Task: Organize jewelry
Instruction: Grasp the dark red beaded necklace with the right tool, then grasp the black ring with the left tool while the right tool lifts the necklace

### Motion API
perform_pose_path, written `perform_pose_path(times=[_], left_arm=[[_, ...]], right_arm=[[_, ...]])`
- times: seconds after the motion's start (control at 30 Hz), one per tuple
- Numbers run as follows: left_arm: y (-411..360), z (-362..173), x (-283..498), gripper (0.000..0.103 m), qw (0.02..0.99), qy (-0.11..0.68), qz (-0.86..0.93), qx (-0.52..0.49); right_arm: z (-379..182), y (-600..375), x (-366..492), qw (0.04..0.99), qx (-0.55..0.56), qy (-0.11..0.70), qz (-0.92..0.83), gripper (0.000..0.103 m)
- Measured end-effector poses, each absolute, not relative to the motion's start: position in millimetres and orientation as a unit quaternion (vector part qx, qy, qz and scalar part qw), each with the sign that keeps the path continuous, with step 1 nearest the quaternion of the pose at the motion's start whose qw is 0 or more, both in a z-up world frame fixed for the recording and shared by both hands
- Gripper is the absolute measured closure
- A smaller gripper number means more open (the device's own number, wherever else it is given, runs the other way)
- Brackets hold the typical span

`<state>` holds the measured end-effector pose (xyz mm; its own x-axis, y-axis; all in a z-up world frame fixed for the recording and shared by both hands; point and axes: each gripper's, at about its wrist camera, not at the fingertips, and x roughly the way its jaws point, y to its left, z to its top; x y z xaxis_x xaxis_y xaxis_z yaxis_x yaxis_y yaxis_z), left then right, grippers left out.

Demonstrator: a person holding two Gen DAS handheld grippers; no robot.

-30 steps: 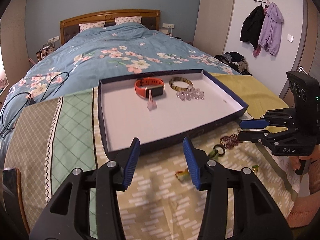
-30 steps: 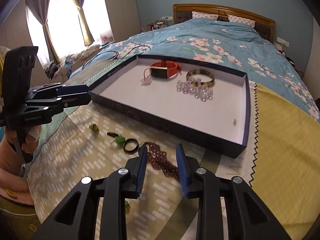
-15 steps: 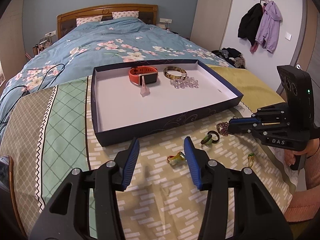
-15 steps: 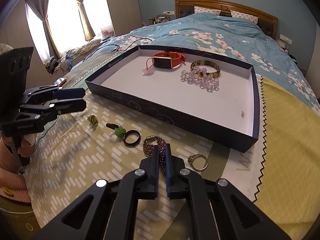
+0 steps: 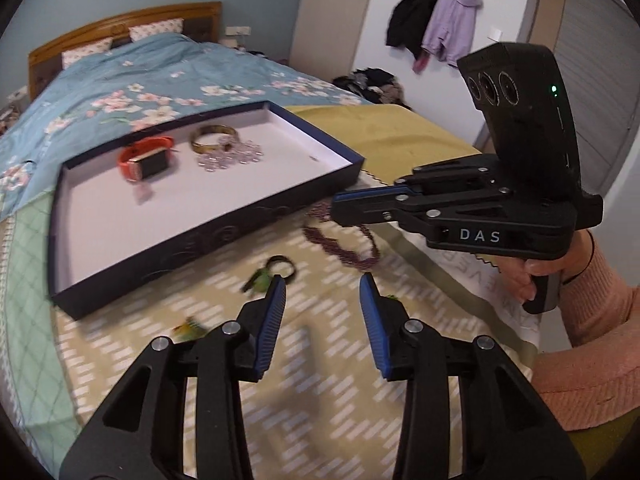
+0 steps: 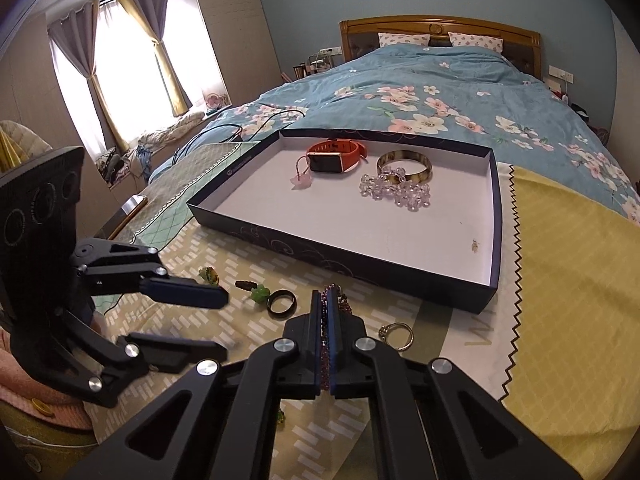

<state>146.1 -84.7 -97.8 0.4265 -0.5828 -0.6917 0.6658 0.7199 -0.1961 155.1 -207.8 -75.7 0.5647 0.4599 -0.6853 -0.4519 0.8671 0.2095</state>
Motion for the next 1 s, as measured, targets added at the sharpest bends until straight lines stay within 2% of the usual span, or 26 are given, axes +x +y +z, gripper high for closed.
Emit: perform_pose_path(times=[0.17, 0.43, 0.8, 1.0], left_arm=[[-91, -111, 174, 0.066, 0.838, 0.417, -0.351, 0.028], [-74, -111, 185, 0.066, 0.851, 0.421, -0.314, 0.012], [-107, -113, 182, 0.066, 0.849, 0.414, -0.316, 0.090], [-109, -121, 188, 0.074, 0.849, 0.424, -0.298, 0.105]], right_arm=[[-77, -213, 155, 0.885, 0.020, 0.388, 0.258, 0.102], [-74, -217, 155, 0.887, 0.030, 0.380, 0.261, 0.102], [-67, -218, 156, 0.890, 0.037, 0.369, 0.264, 0.102], [-66, -218, 157, 0.890, 0.038, 0.368, 0.265, 0.102]])
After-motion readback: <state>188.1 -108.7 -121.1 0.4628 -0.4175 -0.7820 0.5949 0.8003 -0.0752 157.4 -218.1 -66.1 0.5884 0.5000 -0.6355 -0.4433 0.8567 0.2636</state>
